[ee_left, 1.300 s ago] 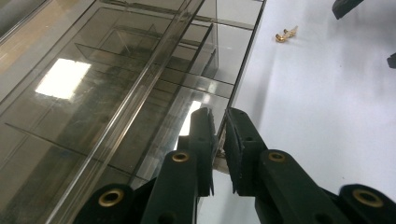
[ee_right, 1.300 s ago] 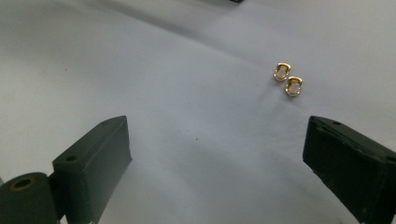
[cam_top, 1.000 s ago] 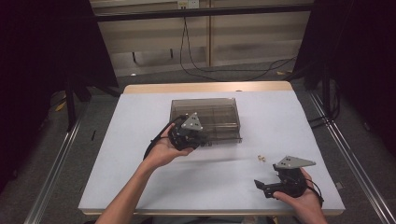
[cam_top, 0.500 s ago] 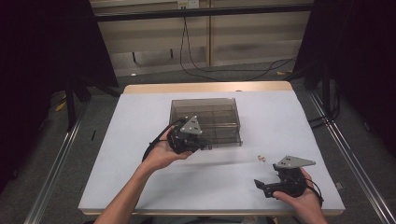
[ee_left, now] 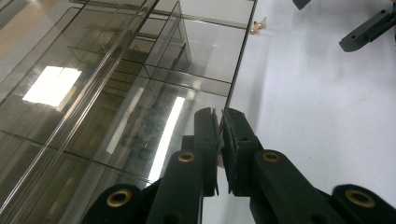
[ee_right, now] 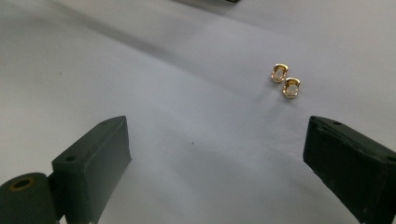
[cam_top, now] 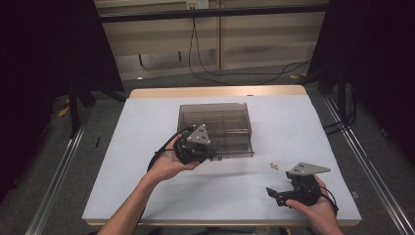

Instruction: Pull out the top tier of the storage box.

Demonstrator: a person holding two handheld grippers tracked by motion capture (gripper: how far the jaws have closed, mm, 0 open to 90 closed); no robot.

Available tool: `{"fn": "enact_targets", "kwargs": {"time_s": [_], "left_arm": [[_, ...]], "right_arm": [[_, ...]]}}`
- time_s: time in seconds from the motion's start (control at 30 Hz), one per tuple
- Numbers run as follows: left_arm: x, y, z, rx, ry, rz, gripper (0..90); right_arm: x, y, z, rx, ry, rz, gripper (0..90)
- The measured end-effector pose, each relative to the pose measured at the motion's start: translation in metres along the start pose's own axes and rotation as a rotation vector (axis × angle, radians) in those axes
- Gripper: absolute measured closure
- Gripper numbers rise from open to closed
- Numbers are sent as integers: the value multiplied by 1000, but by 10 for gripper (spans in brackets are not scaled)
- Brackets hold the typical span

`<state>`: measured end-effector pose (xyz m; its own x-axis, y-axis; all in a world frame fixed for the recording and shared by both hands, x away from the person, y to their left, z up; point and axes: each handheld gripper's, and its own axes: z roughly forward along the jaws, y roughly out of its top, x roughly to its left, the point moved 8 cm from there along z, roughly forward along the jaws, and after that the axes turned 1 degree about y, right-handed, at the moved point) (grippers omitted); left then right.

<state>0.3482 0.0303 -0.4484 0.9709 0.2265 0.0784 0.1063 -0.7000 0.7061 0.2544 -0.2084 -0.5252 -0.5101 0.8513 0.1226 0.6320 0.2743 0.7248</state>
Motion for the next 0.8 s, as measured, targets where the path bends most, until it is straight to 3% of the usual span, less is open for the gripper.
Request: {"fn": "enact_targets", "kwargs": {"time_s": [0.8], "left_arm": [[-2,-3,-3,-18,-13,-24,855]], "right_arm": [[-2,2,4,5,0,6,68]]}}
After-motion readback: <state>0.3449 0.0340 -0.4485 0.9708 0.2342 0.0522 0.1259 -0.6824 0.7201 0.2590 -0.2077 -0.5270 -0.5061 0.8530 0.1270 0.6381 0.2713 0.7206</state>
